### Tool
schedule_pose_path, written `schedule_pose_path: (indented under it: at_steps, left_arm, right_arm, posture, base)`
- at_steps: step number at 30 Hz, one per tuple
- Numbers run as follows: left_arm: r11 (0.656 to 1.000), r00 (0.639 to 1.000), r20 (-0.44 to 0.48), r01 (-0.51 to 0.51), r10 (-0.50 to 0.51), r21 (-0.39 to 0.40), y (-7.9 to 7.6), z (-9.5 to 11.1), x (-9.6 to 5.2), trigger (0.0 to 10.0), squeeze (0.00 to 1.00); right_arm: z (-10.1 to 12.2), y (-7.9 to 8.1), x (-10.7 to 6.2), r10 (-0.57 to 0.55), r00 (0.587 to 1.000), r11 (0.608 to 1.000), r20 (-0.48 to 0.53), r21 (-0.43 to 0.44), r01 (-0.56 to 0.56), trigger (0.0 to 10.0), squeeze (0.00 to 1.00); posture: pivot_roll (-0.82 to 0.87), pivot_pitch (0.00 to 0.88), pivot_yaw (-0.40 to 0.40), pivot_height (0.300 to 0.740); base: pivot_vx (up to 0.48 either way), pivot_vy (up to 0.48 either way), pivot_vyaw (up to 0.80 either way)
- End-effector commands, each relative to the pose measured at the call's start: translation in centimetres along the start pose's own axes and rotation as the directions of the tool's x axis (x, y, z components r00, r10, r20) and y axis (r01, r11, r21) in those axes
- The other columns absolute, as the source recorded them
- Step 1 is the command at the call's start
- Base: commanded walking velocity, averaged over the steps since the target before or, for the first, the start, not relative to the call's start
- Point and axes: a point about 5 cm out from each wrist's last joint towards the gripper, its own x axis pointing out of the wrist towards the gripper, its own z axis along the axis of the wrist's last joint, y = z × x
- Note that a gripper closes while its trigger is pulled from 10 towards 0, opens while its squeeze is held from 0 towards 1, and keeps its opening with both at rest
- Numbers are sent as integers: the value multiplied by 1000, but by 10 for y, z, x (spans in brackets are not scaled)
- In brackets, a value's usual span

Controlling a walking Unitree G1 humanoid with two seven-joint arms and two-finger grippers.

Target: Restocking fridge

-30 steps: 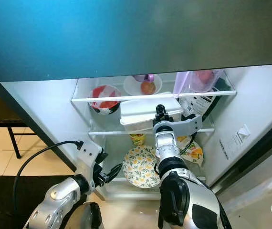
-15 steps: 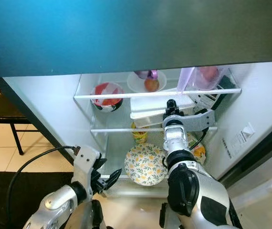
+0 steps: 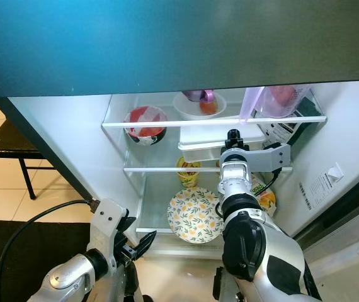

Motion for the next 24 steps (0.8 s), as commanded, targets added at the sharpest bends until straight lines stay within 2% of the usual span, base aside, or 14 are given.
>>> schedule_pose_path:
  at_steps: [1,2,4,5,6,13,14,16,17,20,22,23,24]
  left_arm:
    - [1000,999,-34,-6,6,2,0,-6,-5,10000,0]
    - [1000,999,-37,-6,6,1,0,-6,-5,10000,0]
    - [1000,999,-42,-6,5,-1,-1,-7,-4,10000,0]
    - [1000,999,-42,-6,5,-1,-1,-7,-4,10000,0]
    - [1000,999,-43,-5,5,-1,-2,-7,-4,10000,0]
    - [1000,999,-41,-7,7,-1,-2,-6,-1,10000,0]
    - [1000,999,-41,-7,7,-3,-2,-6,-1,10000,0]
    - [1000,999,-41,-7,7,-4,-2,-6,-1,10000,0]
    - [1000,999,-41,-6,6,-6,-3,-6,0,10000,0]
    - [1000,999,-37,-3,3,-12,-4,-6,3,10000,0]
    - [1000,999,-34,-1,0,-17,-5,-7,4,10000,0]
    - [1000,999,-34,-1,0,-17,-5,-7,4,10000,0]
    - [1000,999,-32,4,-4,-20,-6,-7,5,10000,0]
  right_arm:
    - [-16,-31,-8,-139,989,989,-59,-63,135,10000,31]
    - [-20,-29,-9,-124,990,990,-73,-69,119,10000,247]
    - [-26,-25,-10,-106,989,991,-100,-94,97,10000,929]
    - [-26,-25,-10,-106,989,991,-100,-94,97,10000,929]
    - [-27,-25,-10,-102,989,991,-105,-102,91,10000,1000]
    - [-26,-20,-9,-68,992,994,-111,-97,57,10000,1000]
    - [-23,-17,-8,-54,993,993,-104,-108,43,10000,682]
    - [-21,-16,-7,-44,994,993,-99,-116,33,10000,682]
    - [-17,-14,-5,-37,996,989,-84,-143,24,10000,0]
    - [-1,-10,-1,-26,999,969,-21,-245,20,10000,0]
    - [9,-7,1,-26,999,942,22,-333,31,10000,0]
    - [9,-7,1,-26,999,942,22,-333,31,10000,0]
    - [17,-5,2,-29,998,914,53,-403,48,10000,0]
  posture:
    - [206,310,98,606]
    - [206,310,98,606]
    - [196,305,95,606]
    - [196,305,95,606]
    - [196,305,95,606]
    - [176,297,87,606]
    - [172,296,87,606]
    - [168,296,86,606]
    - [156,297,82,606]
    - [139,296,77,606]
    - [120,296,74,606]
    - [120,296,74,606]
    - [107,295,70,606]
  base:
    - [0,0,0]
    - [0,0,0]
    - [0,0,0]
    - [0,0,0]
    - [0,0,0]
    - [0,0,0]
    - [0,0,0]
    - [0,0,0]
    - [0,0,0]
    - [0,0,0]
    - [0,0,0]
    - [0,0,0]
    - [0,0,0]
